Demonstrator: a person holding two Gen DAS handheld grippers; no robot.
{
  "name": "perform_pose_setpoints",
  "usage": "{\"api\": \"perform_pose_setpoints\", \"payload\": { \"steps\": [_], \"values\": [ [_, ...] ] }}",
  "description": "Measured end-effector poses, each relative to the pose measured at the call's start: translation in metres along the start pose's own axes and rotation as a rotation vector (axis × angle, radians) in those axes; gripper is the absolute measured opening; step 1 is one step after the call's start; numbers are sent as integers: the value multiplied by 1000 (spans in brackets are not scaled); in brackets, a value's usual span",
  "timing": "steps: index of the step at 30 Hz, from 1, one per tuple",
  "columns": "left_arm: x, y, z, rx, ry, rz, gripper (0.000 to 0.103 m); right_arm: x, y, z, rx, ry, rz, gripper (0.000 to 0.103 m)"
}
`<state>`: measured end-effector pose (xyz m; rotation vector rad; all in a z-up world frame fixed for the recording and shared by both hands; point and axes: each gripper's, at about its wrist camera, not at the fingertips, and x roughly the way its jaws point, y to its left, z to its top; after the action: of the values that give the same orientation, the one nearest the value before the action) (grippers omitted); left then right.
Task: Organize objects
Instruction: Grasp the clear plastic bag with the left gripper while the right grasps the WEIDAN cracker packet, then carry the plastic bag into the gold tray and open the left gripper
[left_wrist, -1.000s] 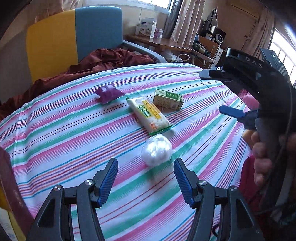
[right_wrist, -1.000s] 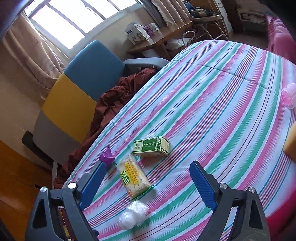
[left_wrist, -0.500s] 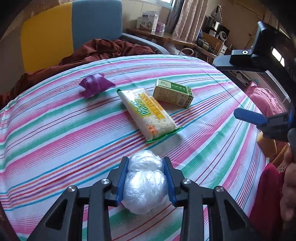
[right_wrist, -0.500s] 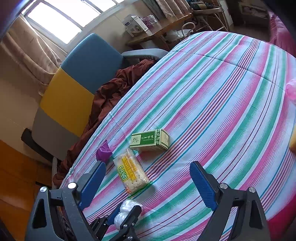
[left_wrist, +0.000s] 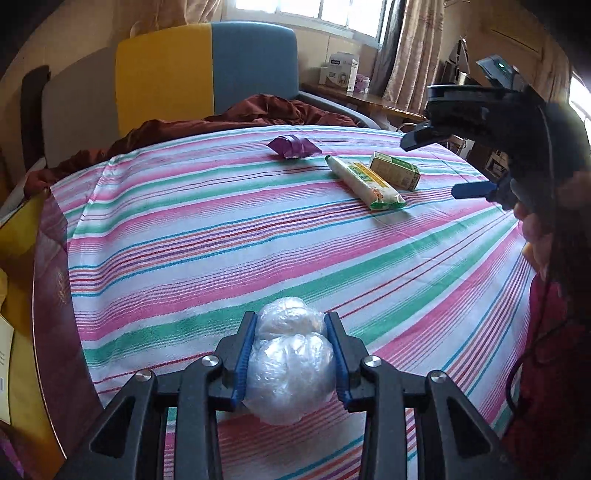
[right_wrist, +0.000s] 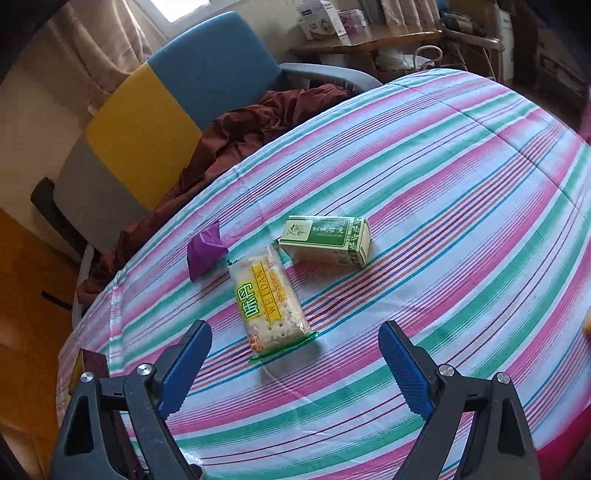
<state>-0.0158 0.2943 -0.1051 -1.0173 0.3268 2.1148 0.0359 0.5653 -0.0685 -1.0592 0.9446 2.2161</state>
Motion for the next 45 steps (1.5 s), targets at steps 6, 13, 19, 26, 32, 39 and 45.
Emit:
{"api": "perform_pose_setpoints", "payload": {
  "steps": [6,13,19,26,32,39,45],
  "values": [
    [3,1,-1,5,-32,-8,36,15,16,-8,-131,53,-45,88],
    [3,3,-4,-1,-41,-25,36,26,26,-10,-188,85,-72,83],
    [4,5,-5,-13,-42,-43,36,45,51,2,-318,81,-138,83],
    [4,6,-6,-17,-43,-50,37,82,60,11,-384,111,-218,75],
    [4,4,-6,-10,-44,-44,37,73,72,-15,-477,168,-152,48],
    [3,2,-6,-9,-46,-41,37,55,108,-78,-657,206,-73,50],
    [3,1,-7,-1,-47,-30,37,54,108,-78,-654,196,-68,51]
  ]
}}
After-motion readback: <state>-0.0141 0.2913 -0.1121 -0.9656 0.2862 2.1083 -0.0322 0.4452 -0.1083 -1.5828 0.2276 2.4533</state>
